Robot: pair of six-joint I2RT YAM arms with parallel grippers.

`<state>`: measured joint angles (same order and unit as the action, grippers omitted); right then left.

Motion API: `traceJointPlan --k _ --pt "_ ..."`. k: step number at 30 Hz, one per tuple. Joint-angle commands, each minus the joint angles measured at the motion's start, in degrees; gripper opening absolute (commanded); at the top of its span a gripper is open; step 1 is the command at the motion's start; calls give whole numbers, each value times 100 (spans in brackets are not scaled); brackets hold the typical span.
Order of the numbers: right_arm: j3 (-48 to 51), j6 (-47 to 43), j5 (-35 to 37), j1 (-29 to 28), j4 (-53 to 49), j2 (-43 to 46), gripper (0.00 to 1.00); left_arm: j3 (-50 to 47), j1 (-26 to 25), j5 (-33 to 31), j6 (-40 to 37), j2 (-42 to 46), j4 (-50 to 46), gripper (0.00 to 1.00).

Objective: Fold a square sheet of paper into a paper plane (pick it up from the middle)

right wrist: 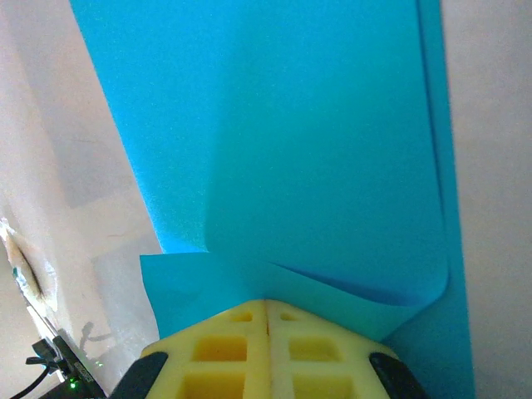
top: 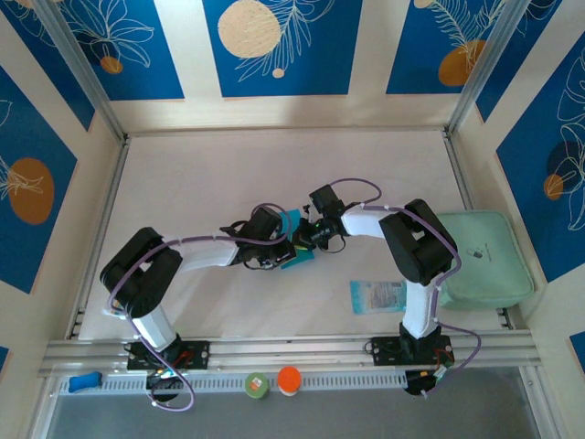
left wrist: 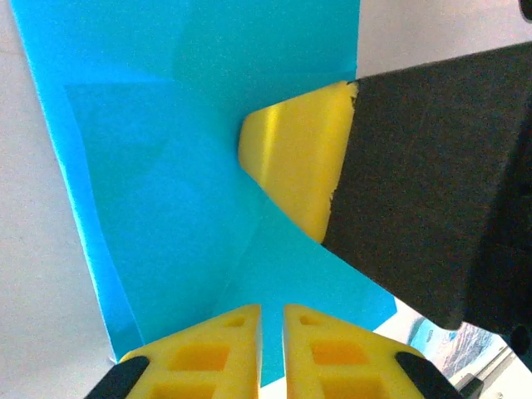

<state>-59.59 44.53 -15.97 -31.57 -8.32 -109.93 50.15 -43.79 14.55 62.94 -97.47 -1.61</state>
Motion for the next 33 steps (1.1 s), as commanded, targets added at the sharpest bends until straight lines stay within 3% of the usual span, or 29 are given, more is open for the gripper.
traceJointPlan --k 1,33 --pt "299 16 665 24 -645 -336 0 39 -29 -149 -95 -44 -145 15" --pt "308 42 646 96 -680 -444 0 -253 -26 17 -283 -379 -238 10"
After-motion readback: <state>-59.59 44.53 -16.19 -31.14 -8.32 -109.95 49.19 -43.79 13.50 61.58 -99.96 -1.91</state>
